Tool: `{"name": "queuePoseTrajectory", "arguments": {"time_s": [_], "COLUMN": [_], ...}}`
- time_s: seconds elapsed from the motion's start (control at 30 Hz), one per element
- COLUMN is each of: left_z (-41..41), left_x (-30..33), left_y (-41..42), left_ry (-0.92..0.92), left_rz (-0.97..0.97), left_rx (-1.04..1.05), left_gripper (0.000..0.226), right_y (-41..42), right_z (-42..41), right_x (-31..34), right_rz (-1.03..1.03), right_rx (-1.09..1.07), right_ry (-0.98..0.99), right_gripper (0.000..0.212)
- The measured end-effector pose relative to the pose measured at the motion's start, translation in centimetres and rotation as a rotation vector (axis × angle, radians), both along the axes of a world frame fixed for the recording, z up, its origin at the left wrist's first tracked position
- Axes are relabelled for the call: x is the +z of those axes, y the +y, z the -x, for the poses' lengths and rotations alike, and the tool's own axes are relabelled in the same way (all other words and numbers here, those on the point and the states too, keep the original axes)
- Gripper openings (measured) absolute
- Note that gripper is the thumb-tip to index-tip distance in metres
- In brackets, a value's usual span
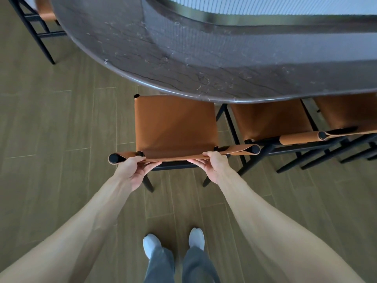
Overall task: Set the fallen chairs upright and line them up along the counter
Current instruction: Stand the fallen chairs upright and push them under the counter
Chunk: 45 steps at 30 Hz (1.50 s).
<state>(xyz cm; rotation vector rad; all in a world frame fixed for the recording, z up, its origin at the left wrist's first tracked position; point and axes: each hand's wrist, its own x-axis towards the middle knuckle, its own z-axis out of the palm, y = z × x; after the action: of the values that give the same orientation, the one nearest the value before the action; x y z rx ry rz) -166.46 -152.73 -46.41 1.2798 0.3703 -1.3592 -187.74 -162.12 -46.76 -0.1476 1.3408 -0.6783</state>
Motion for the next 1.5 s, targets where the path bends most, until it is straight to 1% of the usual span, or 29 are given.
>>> {"name": "queuePoseTrajectory", "arguments": {"time_s": [0.17, 0.37, 0.47, 0.63, 0.7, 0.83, 0.9, 1.03, 1.1, 1.2, 1.3, 1.37, 1.5], "left_z": [0.0, -0.5, -0.5, -0.8, -0.9, -0.6, -0.4, -0.3, -0.1, 0.1, 0.1, 0.1, 0.0], "left_x": [0.0, 0.2, 0.3, 0.2, 0.1, -0.1, 0.1, 0.2, 0.2, 0.8, 1.2, 1.3, 1.1], "left_y": [0.3, 0.3, -0.2, -0.8, -1.0, -1.6, -2.0, -1.9, -1.5, -1.3, -1.4, -1.4, -1.7], "left_ry": [-0.002, 0.069, 0.106, 0.095, 0.089, 0.091, 0.079, 0.033, 0.015, 0.004, -0.028, -0.044, -0.006], "left_rz": [0.000, -0.018, -0.028, -0.034, -0.025, -0.012, 0.005, 0.016, 0.018, 0.012, -0.036, -0.055, -0.069], "left_rx": [-0.004, 0.029, 0.054, 0.091, 0.097, 0.082, 0.063, 0.033, 0.014, 0.005, 0.025, 0.029, 0.049], "left_gripper": [0.018, 0.018, 0.022, 0.030, 0.026, 0.032, 0.031, 0.036, 0.032, 0.019, 0.027, 0.029, 0.013], "right_y": [0.4, 0.2, -0.2, -0.6, -1.0, -2.0, -2.5, -2.3, -1.8, -1.6, -2.2, -2.6, -3.2], "right_z": [0.1, -0.3, -0.4, -0.7, -0.8, -0.6, -0.4, -0.1, 0.4, 1.2, 2.6, 3.3, 3.1], "right_x": [-0.1, 0.0, -0.1, -0.4, -0.4, -0.4, -0.4, -0.5, -0.7, -0.3, -0.1, 0.1, 0.4], "right_rz": [0.003, 0.015, 0.022, 0.027, 0.030, 0.042, 0.047, 0.058, 0.072, 0.096, 0.110, 0.113, 0.101], "right_rx": [-0.001, -0.014, -0.014, -0.007, -0.006, 0.011, 0.022, 0.043, 0.047, 0.038, 0.022, 0.035, 0.043], "right_ry": [-0.021, -0.026, -0.020, -0.026, -0.014, 0.015, 0.009, 0.002, -0.007, -0.055, -0.092, -0.089, -0.043], "right_gripper": [0.044, 0.041, 0.040, 0.044, 0.044, 0.041, 0.038, 0.028, 0.026, 0.029, 0.031, 0.028, 0.019]}}
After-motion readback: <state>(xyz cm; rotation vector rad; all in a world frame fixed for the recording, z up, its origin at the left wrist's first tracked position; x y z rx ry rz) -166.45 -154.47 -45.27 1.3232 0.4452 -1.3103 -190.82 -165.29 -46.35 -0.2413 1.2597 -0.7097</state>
